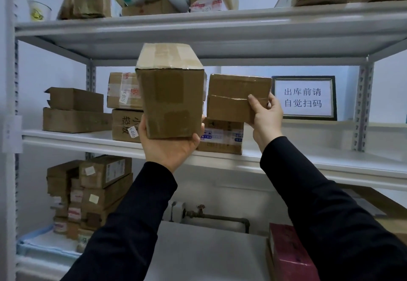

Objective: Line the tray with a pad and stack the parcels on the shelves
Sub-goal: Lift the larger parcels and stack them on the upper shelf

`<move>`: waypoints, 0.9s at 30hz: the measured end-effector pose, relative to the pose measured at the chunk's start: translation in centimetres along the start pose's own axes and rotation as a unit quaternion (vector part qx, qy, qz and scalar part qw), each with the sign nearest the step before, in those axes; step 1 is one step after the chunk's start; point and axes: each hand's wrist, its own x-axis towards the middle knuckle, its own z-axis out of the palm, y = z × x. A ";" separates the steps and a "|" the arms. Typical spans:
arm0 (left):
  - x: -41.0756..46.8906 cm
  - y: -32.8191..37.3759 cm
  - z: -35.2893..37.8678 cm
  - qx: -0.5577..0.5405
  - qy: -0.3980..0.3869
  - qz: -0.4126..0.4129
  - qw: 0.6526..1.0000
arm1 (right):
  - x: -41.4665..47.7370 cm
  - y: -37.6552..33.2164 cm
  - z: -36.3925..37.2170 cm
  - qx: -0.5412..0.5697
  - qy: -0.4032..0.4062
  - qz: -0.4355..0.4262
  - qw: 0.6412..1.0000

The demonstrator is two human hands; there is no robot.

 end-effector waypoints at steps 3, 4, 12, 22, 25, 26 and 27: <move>0.7 0.0 -0.3 -0.006 -0.009 0.004 1.000 | 1.1 1.3 0.6 -0.031 -0.015 0.006 0.999; 0.9 0.0 -0.4 -0.007 -0.010 0.003 1.000 | 1.4 1.6 0.9 -0.039 -0.015 0.011 0.999; 2.8 1.2 -1.7 0.043 -0.041 -0.028 0.998 | 3.0 3.4 2.3 -0.102 -0.043 -0.003 0.994; 3.3 2.7 -3.2 0.075 -0.040 -0.041 0.996 | 4.3 5.0 2.1 -0.213 -0.036 -0.054 0.975; 3.4 3.0 -3.2 0.088 -0.042 -0.042 0.994 | 4.5 5.4 2.0 -0.242 -0.033 -0.059 0.968; 3.4 3.1 -3.2 0.091 -0.042 -0.042 0.994 | 4.6 5.5 1.9 -0.252 -0.033 -0.055 0.966; 3.5 3.2 -3.2 0.094 -0.043 -0.043 0.994 | 4.8 5.6 1.9 -0.259 -0.032 -0.050 0.964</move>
